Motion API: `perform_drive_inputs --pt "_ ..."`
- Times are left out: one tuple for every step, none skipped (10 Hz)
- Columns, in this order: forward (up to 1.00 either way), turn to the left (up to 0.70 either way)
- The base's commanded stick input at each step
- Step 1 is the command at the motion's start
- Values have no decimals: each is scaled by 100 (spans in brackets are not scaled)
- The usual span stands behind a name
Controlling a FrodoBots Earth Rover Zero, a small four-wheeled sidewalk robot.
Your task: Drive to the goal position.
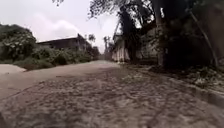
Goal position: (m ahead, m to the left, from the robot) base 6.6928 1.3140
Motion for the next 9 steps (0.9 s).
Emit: perform_drive_inputs --pt "100 2" --pt "100 2" --pt "100 2" --pt "100 2" --pt "100 2" --pt "100 2" --pt "100 2" --pt "100 2" --pt "100 2"
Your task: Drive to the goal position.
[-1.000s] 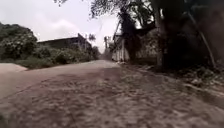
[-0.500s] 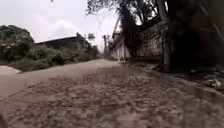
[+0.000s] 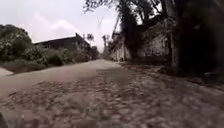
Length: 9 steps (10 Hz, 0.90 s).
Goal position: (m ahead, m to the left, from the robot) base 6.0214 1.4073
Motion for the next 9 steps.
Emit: perform_drive_inputs --pt "100 2" --pt "100 2" --pt "100 2" --pt "100 2" --pt "100 2" --pt "100 2" --pt "100 2" --pt "100 2" --pt "100 2"
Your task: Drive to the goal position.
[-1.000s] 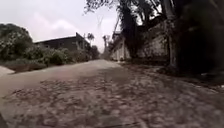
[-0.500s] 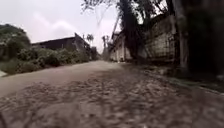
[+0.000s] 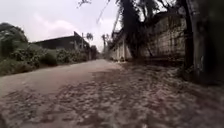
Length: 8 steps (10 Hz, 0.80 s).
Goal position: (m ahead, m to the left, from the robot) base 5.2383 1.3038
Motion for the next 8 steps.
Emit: perform_drive_inputs --pt "100 2" --pt "100 2" --pt "100 2" --pt "100 2" --pt "100 2" --pt "100 2" --pt "100 6" --pt "100 12"
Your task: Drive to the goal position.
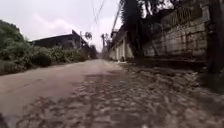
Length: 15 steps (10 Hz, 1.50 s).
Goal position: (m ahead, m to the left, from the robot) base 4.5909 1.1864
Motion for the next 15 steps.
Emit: perform_drive_inputs --pt "100 42" --pt "100 42" --pt "100 41" --pt "100 25" --pt "100 11" --pt "100 2" --pt "100 2" --pt "100 2" --pt "100 2" --pt "100 2" --pt "100 2" --pt "100 2" --pt "100 2" --pt "100 2" --pt "100 2"
